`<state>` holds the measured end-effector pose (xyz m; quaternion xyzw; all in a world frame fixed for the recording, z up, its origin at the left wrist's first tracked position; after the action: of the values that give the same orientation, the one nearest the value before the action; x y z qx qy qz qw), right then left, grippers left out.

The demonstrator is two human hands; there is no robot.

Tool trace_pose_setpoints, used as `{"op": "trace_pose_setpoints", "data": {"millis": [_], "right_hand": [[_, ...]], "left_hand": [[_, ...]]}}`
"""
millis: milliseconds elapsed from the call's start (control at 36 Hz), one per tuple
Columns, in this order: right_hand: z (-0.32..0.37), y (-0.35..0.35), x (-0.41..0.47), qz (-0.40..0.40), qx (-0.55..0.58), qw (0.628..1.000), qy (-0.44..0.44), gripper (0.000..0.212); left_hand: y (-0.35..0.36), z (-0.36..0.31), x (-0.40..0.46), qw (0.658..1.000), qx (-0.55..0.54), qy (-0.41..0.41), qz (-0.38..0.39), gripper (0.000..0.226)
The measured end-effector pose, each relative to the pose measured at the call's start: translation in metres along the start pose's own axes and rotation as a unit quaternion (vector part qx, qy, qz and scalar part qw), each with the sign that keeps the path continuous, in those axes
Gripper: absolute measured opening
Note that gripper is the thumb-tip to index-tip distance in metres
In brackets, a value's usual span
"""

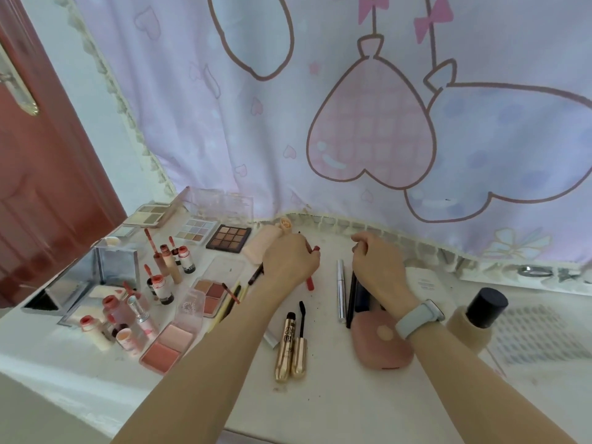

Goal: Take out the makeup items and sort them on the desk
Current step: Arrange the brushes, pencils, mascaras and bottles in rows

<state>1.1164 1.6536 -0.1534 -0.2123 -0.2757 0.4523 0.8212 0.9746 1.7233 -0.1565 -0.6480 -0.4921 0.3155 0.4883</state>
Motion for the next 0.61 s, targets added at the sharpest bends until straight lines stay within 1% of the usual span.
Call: {"op": "trace_pose_setpoints", "data": {"millis": [167,278,389,500,611], "right_hand": [[-0.002,0.003,0.003,0.018,-0.046,0.999,-0.020,0.032],[-0.004,0.017,0.003,0.071,-0.112,0.991,-0.034,0.031],[-0.005,0.029,0.001,0.100,-0.189,0.976,-0.049,0.032],[-0.003,0.040,-0.001,0.114,-0.280,0.950,-0.075,0.037],[-0.001,0.049,0.000,0.135,-0.313,0.937,-0.083,0.041]], "left_hand": [[0.019,-0.002,0.014,0.996,0.092,-0.010,-0.002,0.033],[0.027,0.001,0.016,0.990,0.137,-0.011,-0.014,0.033],[0.031,0.003,0.015,0.989,0.145,-0.005,-0.023,0.031],[0.030,0.004,0.017,0.987,0.155,0.007,-0.037,0.029],[0.030,0.008,0.018,0.989,0.143,0.011,-0.043,0.027]]}}
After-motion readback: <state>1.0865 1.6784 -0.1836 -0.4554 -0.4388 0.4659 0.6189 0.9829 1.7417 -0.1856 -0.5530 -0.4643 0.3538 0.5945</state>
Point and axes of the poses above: each hand's wrist, its own x-axis towards the middle knuckle, its own y-axis out of the palm, z = x × y, the point moved 7 cm from there along x, towards the middle knuckle, and after that the axes turned 11 degrees about x, right-handed, at the moved point
